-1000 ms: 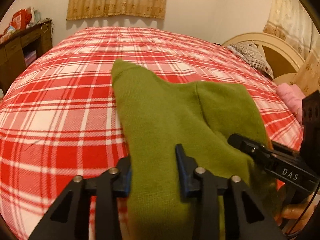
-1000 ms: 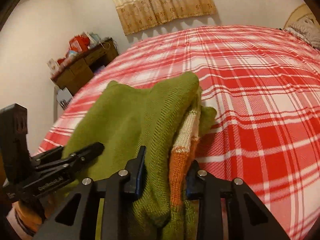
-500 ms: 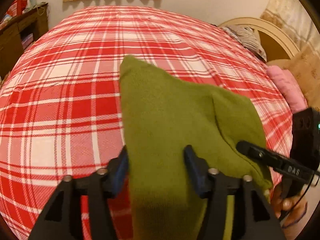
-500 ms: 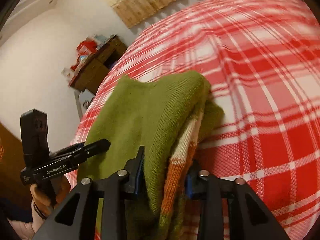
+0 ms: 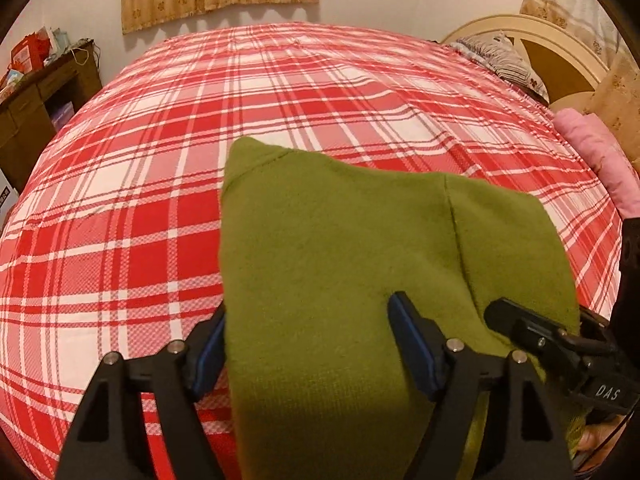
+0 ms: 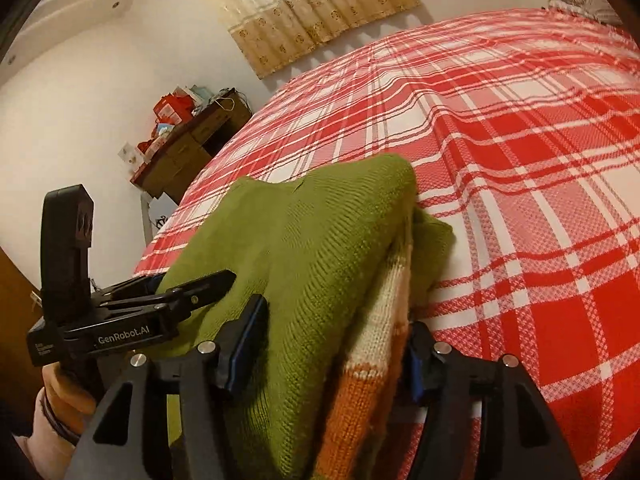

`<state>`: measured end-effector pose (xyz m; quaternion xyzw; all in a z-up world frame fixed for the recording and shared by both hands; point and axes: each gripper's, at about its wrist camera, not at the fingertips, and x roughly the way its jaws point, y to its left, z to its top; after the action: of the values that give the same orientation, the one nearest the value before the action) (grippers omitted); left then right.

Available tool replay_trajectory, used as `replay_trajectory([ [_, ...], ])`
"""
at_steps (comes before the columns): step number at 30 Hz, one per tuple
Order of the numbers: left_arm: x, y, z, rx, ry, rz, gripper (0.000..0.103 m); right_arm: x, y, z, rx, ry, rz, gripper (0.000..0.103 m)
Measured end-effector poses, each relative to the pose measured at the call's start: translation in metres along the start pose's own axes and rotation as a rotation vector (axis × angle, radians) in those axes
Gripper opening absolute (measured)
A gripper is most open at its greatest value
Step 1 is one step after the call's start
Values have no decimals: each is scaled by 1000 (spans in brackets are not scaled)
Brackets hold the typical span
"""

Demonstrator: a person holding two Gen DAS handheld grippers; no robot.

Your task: Fold small clothes

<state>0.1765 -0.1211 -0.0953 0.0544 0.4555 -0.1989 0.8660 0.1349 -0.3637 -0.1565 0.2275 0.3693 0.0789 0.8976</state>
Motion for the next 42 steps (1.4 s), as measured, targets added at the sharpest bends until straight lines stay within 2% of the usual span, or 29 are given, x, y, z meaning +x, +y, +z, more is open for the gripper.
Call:
replay_trajectory([
  [1, 0, 0, 0, 0, -1, -2, 77, 0, 2, 0, -11, -1, -16, 59],
  [3, 0, 1, 0, -6, -5, -18, 73, 0, 4, -1, -26, -7, -43, 49],
  [6, -1, -2, -2, 7, -28, -21, 62, -2, 11, -3, -65, -16, -69, 41],
  [12, -7, -12, -6, 57, -79, 34, 47, -2, 32, -4, -163, -17, -163, 37],
  [17, -21, -19, -13, 86, -123, 61, 30, -8, 63, -4, -295, -1, -291, 35],
  [18, -26, -20, -13, 86, -133, 60, 29, -12, 69, -5, -307, -9, -303, 35],
  [24, -60, -17, -25, 52, -186, 14, 27, -54, 91, -20, -284, -78, -270, 33],
  [31, -98, 0, -38, -6, -228, -13, 26, -81, 129, -29, -301, -138, -223, 31],
  [36, -120, 22, -51, -50, -241, 11, 25, -85, 162, -31, -341, -159, -168, 30],
  [42, -143, 64, -68, -150, -263, 25, 23, -72, 208, -33, -410, -164, -89, 29],
])
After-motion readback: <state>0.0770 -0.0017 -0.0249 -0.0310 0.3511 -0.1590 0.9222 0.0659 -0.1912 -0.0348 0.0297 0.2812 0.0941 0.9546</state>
